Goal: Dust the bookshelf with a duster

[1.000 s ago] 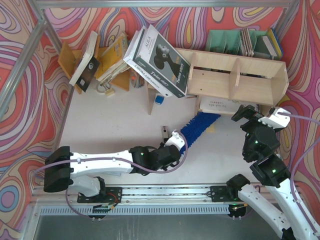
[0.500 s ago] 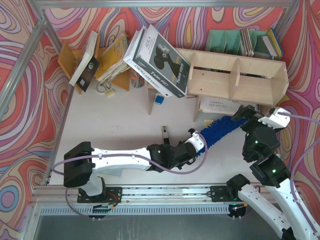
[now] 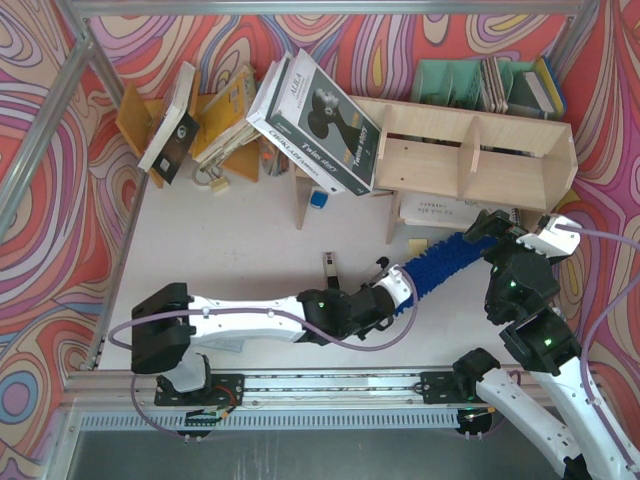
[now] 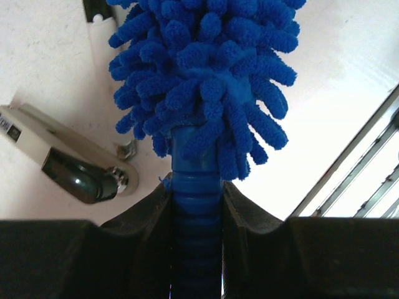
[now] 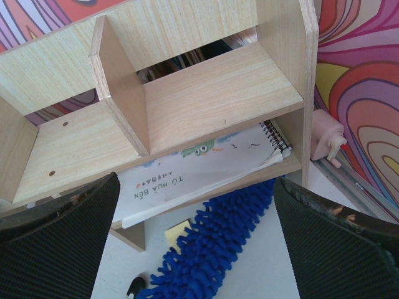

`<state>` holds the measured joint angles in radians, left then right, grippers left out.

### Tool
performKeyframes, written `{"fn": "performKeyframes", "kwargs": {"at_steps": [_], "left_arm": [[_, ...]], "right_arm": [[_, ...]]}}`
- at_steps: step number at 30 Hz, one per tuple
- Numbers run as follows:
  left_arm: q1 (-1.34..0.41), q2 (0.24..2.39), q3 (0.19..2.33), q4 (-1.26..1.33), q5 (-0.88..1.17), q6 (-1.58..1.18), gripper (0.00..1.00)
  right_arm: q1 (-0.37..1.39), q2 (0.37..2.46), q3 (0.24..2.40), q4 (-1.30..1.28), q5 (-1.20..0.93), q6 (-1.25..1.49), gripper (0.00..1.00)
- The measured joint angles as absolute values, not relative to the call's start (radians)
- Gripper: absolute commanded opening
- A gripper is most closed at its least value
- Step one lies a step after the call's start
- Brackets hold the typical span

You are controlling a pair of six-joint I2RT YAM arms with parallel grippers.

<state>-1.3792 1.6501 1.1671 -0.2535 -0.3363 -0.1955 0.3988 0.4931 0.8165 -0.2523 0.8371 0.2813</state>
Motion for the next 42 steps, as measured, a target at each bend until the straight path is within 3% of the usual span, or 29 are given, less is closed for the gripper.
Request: {"fn": "performKeyframes", "kwargs": {"at_steps": [24, 31, 42], "left_arm": [[-1.367, 1.261, 0.843, -0.408, -0.516, -0.356, 0.0], [-1.365, 1.303, 0.863, -0.405, -0.496, -0.36, 0.0], [-1.354, 1.513, 1.061, -0.341, -0.408, -0.305, 0.0]], "right_arm": [[0.399, 0.493, 0.817, -0.252, 0.837, 0.285, 0.99], [0.399, 0.493, 0.817, -0.253, 0.837, 0.286, 0.99], [0.399, 0.493, 0.817, -0.253, 0.837, 0.289, 0.99]]}}
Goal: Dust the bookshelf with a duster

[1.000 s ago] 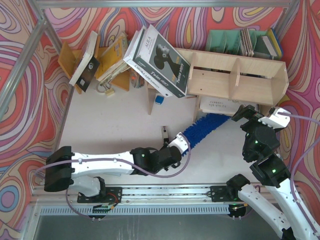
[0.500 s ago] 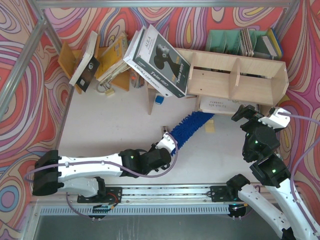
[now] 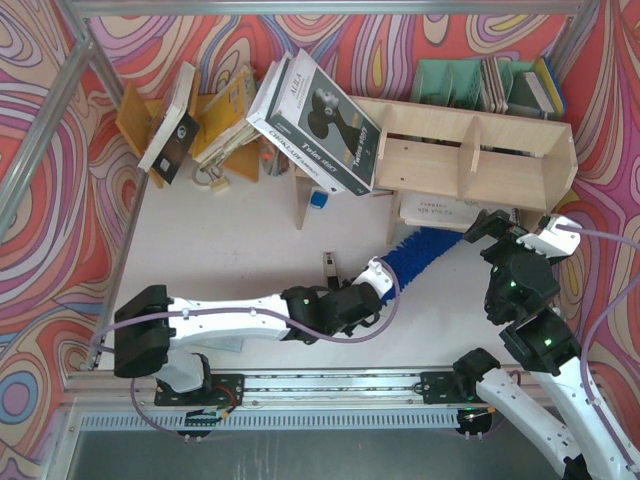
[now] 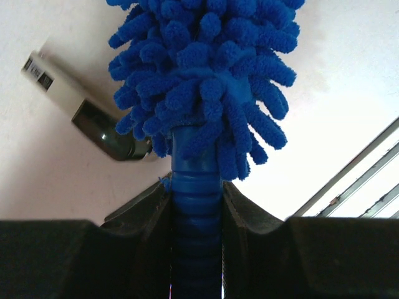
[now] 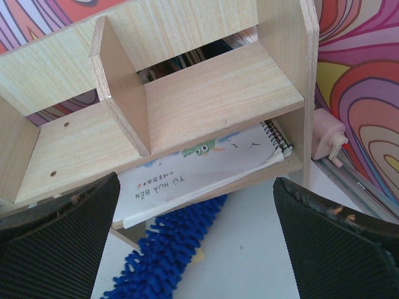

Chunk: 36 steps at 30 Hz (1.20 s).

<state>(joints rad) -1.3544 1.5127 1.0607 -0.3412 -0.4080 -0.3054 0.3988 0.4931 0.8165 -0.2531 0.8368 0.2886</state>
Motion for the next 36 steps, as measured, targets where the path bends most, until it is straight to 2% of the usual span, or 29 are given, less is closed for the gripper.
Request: {"fn": "performKeyframes", "kwargs": {"at_steps": [11, 36], "left_arm": [[-1.354, 1.656, 1.2, -0.289, -0.329, -0.246, 0.0], [-1.354, 1.774, 1.261, -0.342, -0.269, -0.239, 0.0]], "right_arm": [[0.399, 0.493, 0.817, -0.253, 0.836, 0.289, 0.98], [0.399, 0.493, 0.816, -0.253, 0.836, 0.289, 0.99]]}}
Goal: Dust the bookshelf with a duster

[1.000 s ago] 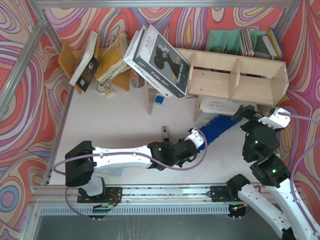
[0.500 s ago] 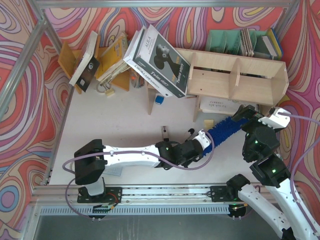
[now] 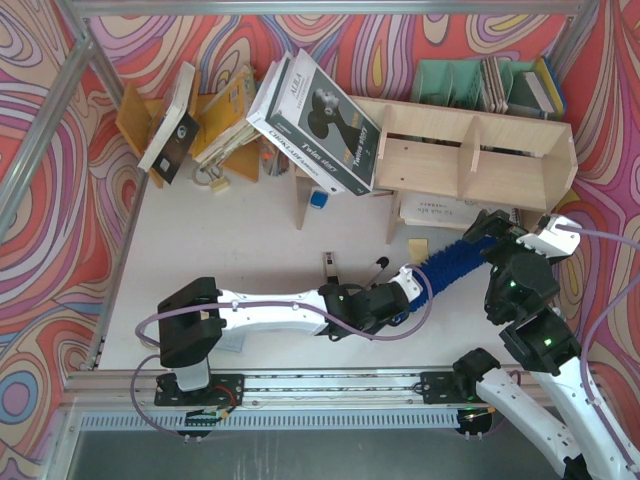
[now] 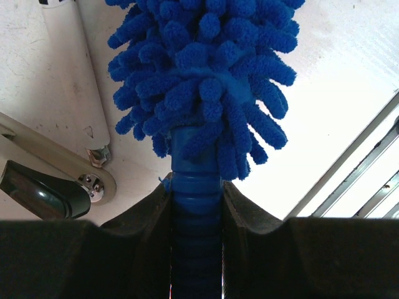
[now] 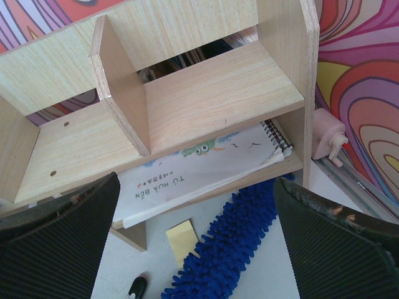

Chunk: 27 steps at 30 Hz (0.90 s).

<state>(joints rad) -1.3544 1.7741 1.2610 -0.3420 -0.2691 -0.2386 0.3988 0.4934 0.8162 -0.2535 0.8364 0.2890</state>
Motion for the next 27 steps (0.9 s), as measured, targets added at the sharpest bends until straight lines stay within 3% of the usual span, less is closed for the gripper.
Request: {"fn": "performKeyframes", "kwargs": {"at_steps": [17, 27], "left_arm": [[-1.354, 1.717, 1.27, -0.304, -0.345, -0.188, 0.0], [-1.345, 1.852, 1.369, -0.323, -0.327, -0.179, 0.0]], "right_arm": [[0.399, 0.501, 0.816, -0.254, 0.833, 0.289, 0.99], [0.399, 0.499, 0.816, -0.257, 0.833, 0.289, 0.99]]}}
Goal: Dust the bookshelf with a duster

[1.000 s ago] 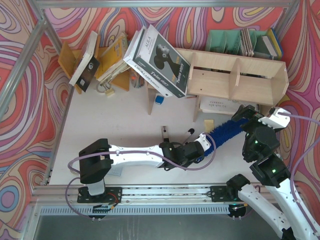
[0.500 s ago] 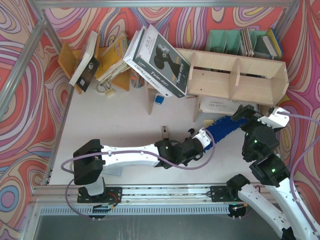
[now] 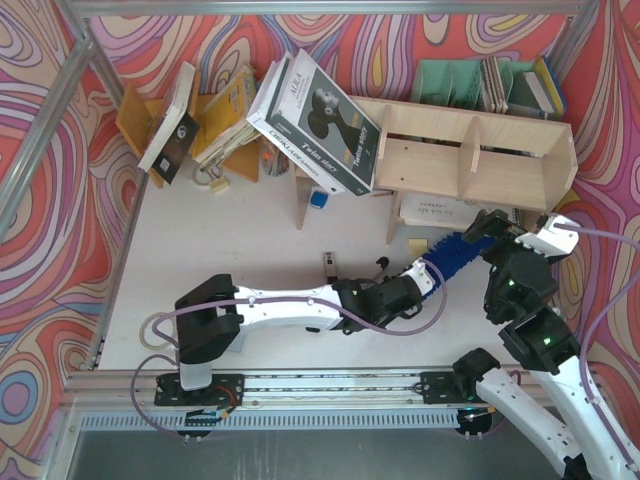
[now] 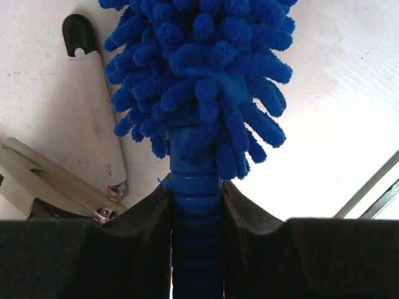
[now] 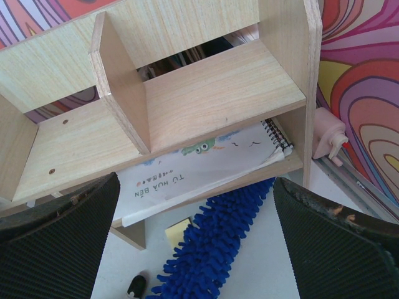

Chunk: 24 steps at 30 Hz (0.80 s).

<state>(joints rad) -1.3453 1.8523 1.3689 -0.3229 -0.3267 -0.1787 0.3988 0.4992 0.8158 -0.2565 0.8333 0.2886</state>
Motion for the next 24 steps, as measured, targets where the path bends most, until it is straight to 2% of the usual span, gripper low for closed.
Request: {"fn": "performKeyframes", "kwargs": {"at_steps": [12, 24], "left_arm": [[-1.348, 1.887, 1.395, -0.364, -0.305, -0.176, 0.0], [-1.382, 1.615, 1.227, -0.341, -0.3, -0.157, 0.0]], "right_arm": [[0.399, 0.499, 0.816, -0.259, 0.833, 0.289, 0.99], [0.399, 0.499, 0.816, -0.26, 0.833, 0.289, 0.99]]}}
